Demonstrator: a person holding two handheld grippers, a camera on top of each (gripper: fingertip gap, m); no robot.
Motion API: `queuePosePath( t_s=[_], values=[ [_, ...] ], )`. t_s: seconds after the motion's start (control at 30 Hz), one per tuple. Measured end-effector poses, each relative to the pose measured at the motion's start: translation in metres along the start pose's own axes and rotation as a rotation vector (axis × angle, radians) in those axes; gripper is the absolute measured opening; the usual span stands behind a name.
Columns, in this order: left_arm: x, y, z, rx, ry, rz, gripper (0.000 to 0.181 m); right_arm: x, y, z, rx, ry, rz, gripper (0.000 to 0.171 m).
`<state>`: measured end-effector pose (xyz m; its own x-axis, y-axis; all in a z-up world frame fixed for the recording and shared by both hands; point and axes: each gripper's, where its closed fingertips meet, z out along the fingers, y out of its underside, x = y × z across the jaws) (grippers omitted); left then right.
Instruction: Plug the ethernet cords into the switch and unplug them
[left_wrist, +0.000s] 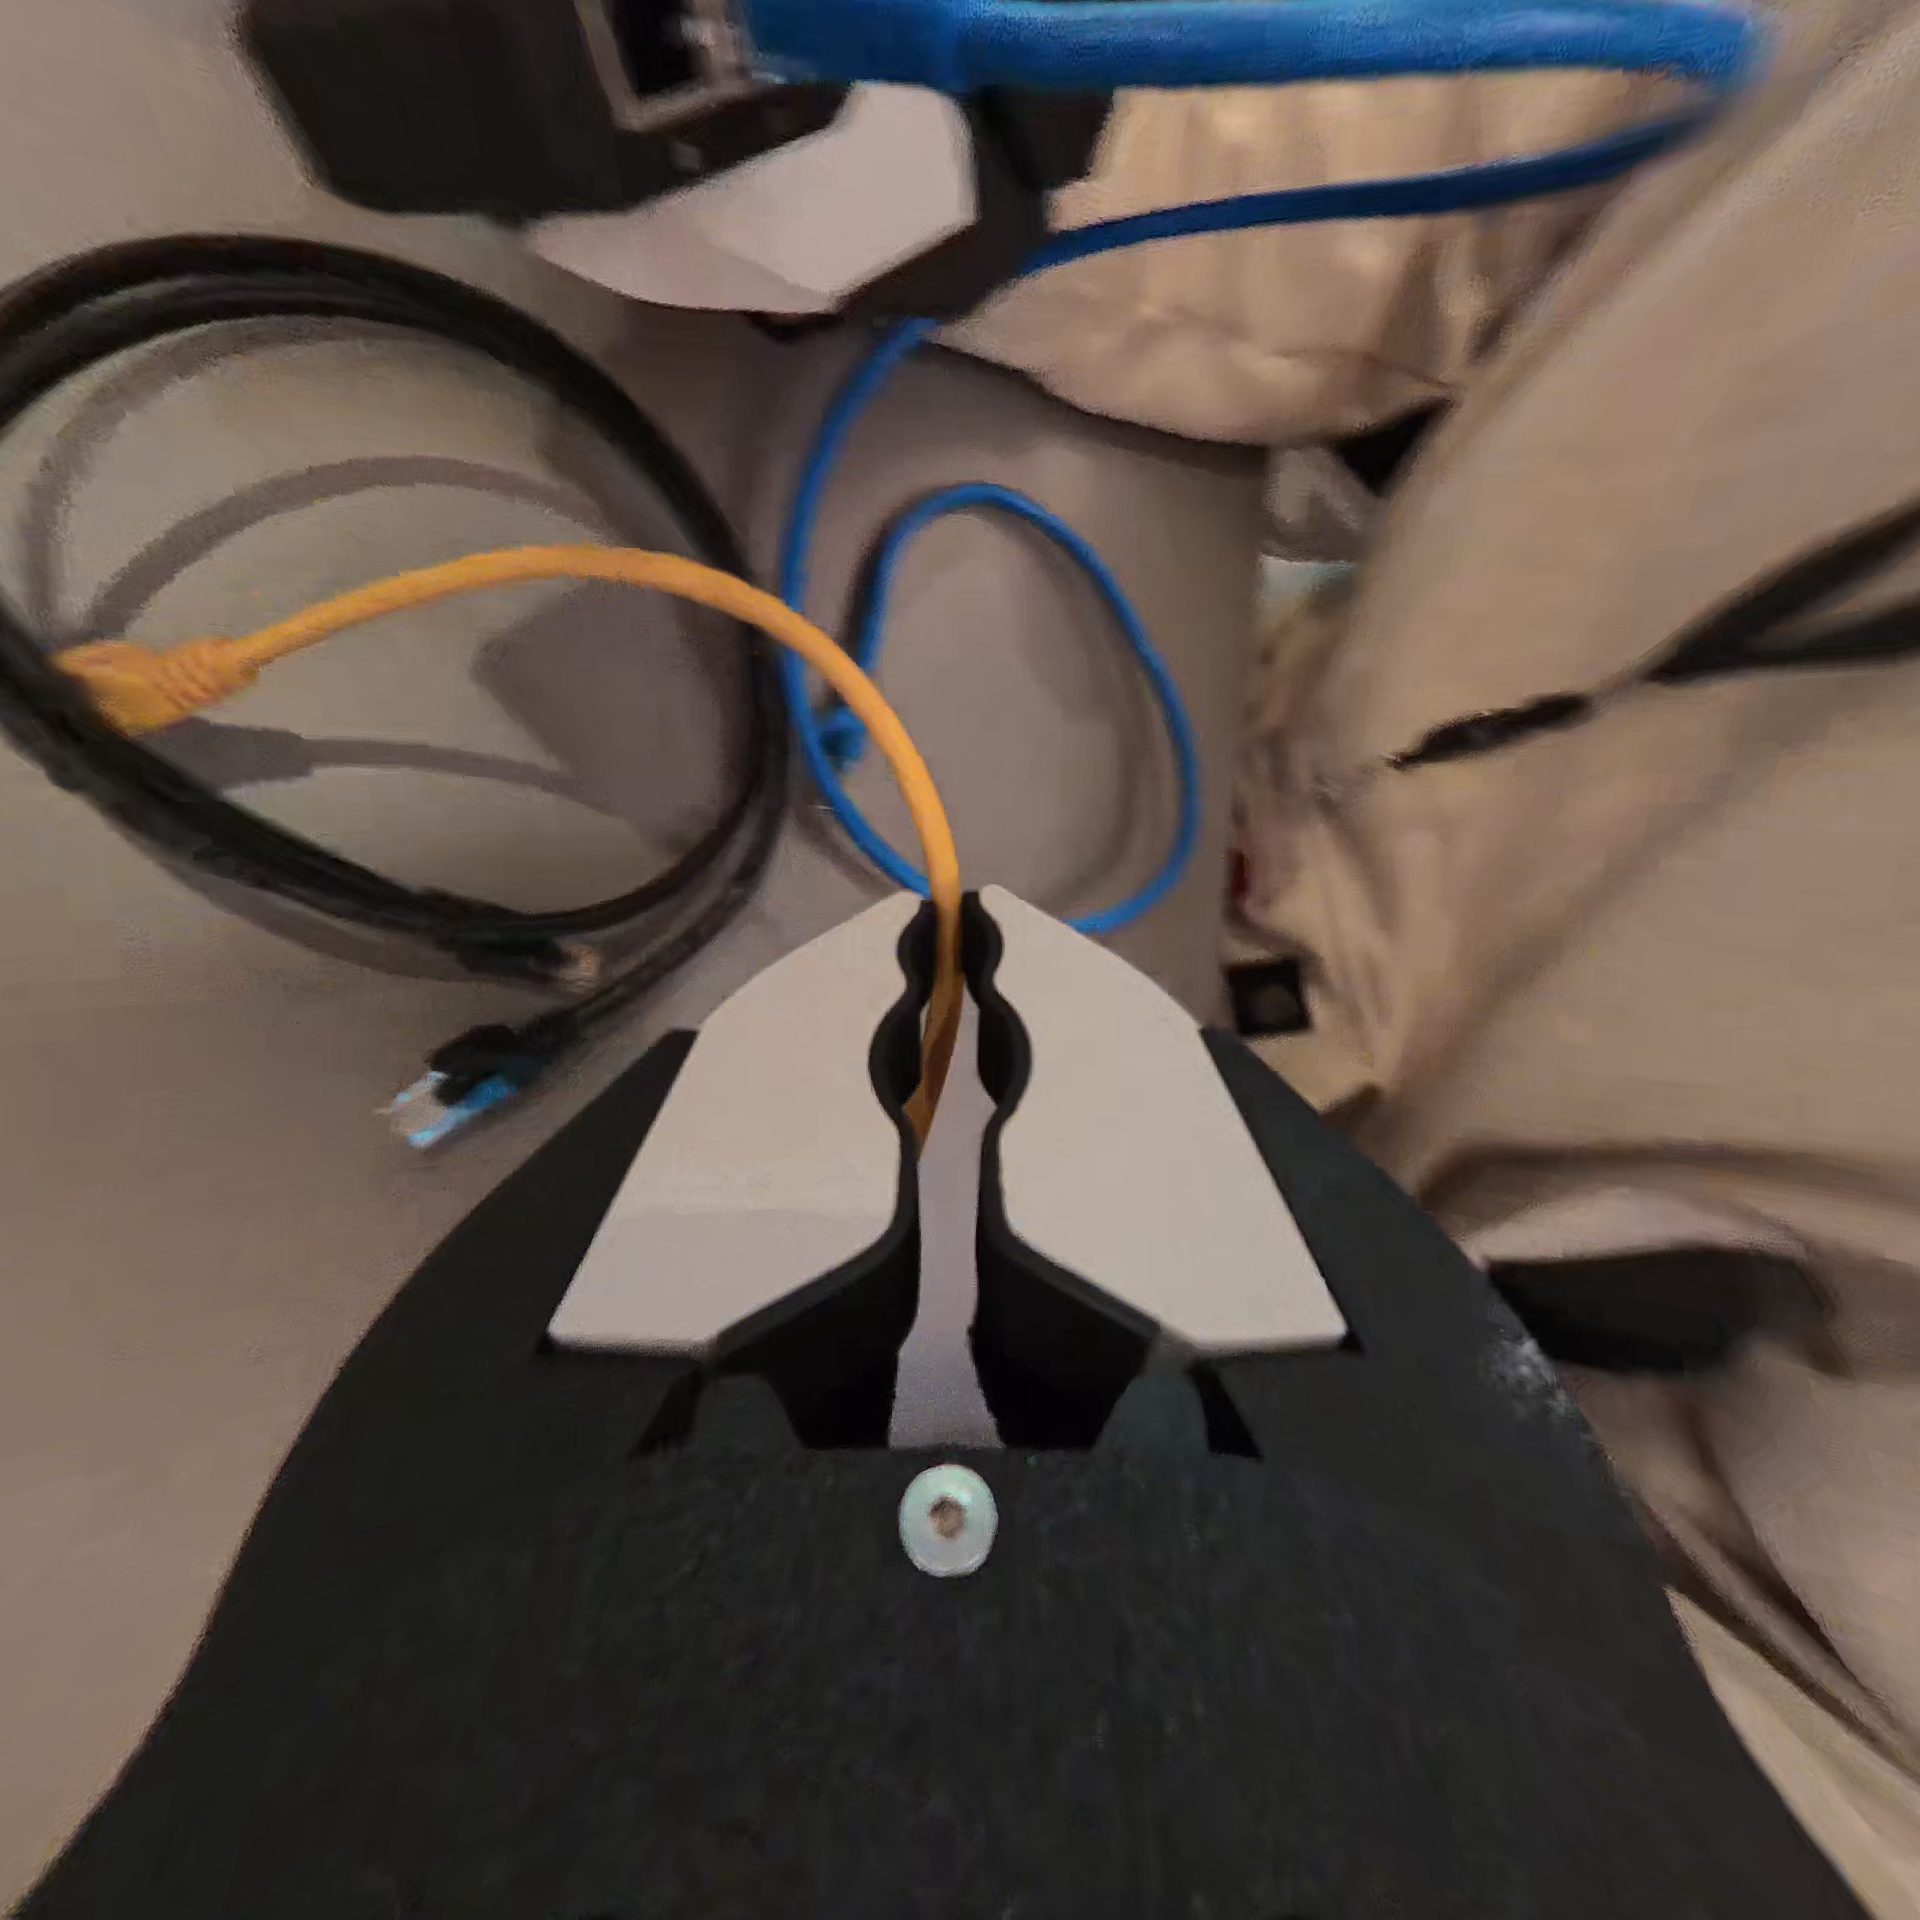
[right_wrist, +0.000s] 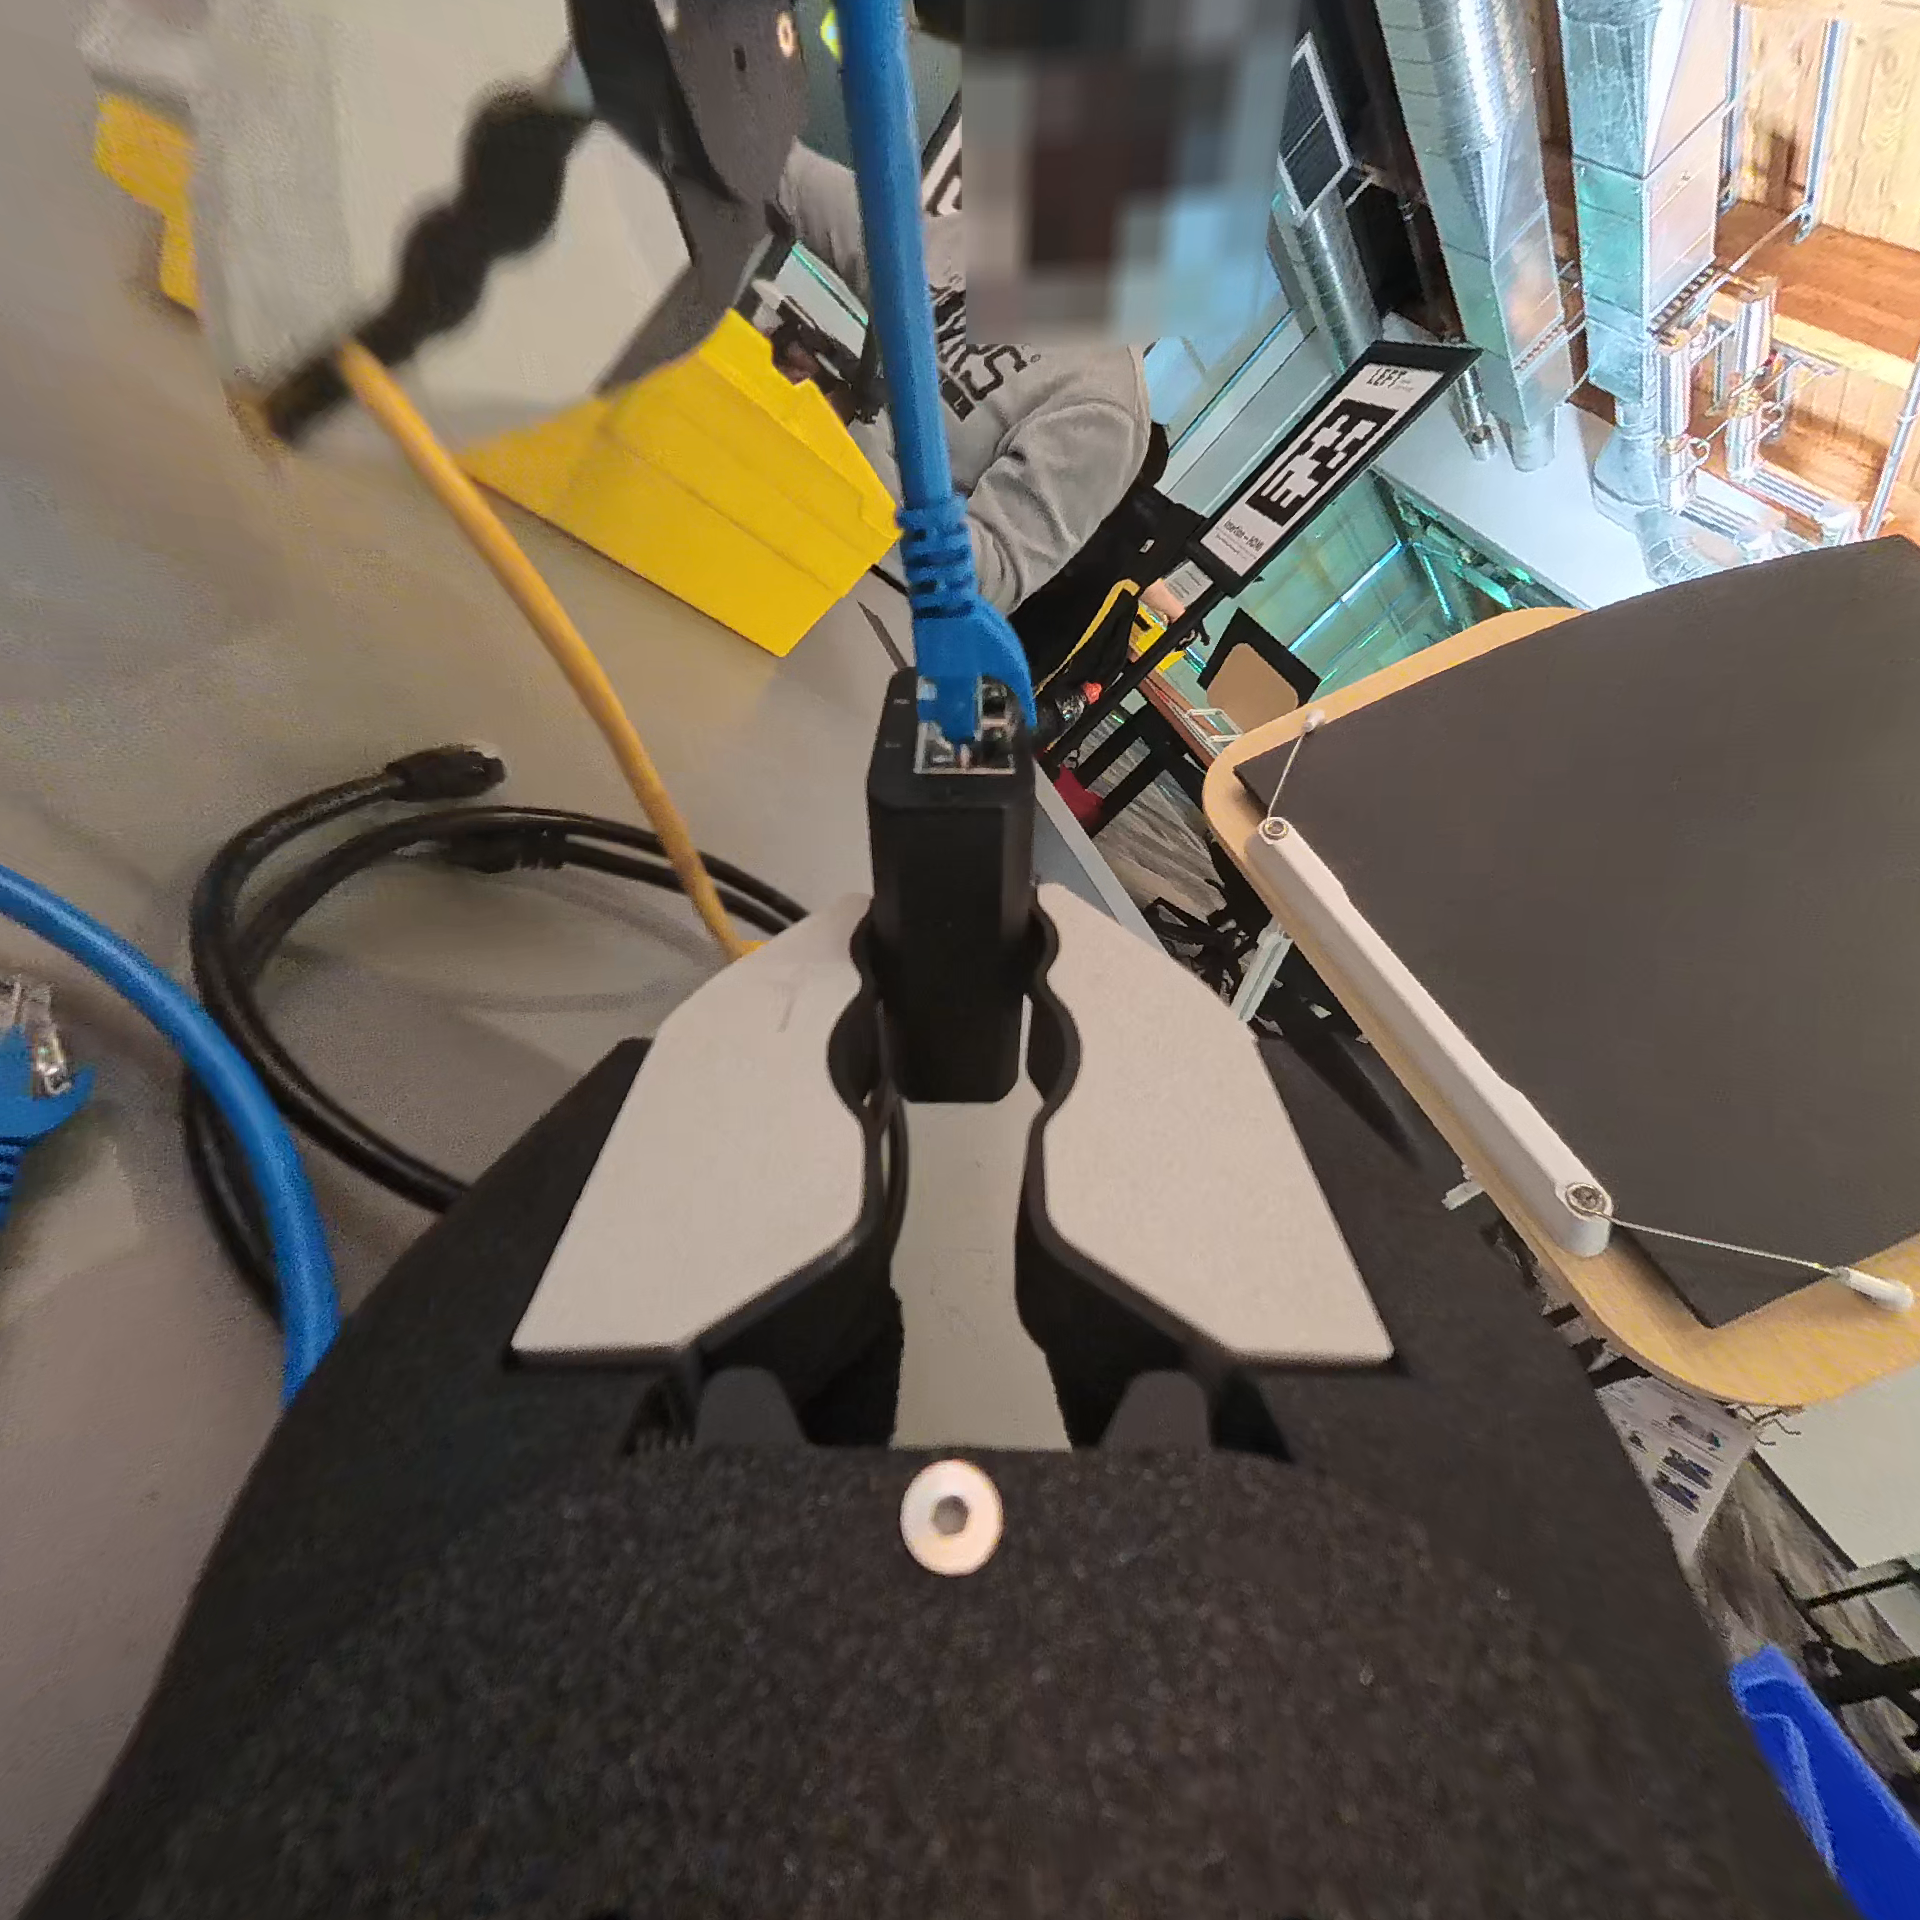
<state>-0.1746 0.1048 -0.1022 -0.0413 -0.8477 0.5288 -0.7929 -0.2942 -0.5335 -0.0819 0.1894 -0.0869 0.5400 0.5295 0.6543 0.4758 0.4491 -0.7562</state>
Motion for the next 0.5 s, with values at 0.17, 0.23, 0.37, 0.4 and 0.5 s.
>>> queuePosePath(
  t_s=[0.17, 0.23, 0.37, 0.4, 0.5],
  values=[
    [0.037, 0.026, -0.030, -0.067, 0.249, 0.049, 0.005, 0.003, 0.001, -0.001, -0.001, 0.007, 0.017, 0.024],
    [0.048, 0.043, -0.034, -0.129, 0.280, 0.081, 0.005, 0.004, 0.003, 0.000, -0.007, 0.011, 0.018, 0.024],
    [0.049, 0.098, -0.025, -0.333, 0.191, 0.059, 0.005, 0.003, 0.004, 0.000, -0.011, 0.006, 0.018, 0.024],
    [0.050, 0.109, -0.021, -0.365, 0.182, 0.034, 0.006, 0.003, 0.004, 0.000, -0.011, 0.003, 0.018, 0.024],
    [0.047, 0.137, -0.012, -0.414, 0.108, -0.059, 0.009, 0.002, 0.004, 0.000, -0.013, 0.000, 0.015, 0.024]
  ],
)
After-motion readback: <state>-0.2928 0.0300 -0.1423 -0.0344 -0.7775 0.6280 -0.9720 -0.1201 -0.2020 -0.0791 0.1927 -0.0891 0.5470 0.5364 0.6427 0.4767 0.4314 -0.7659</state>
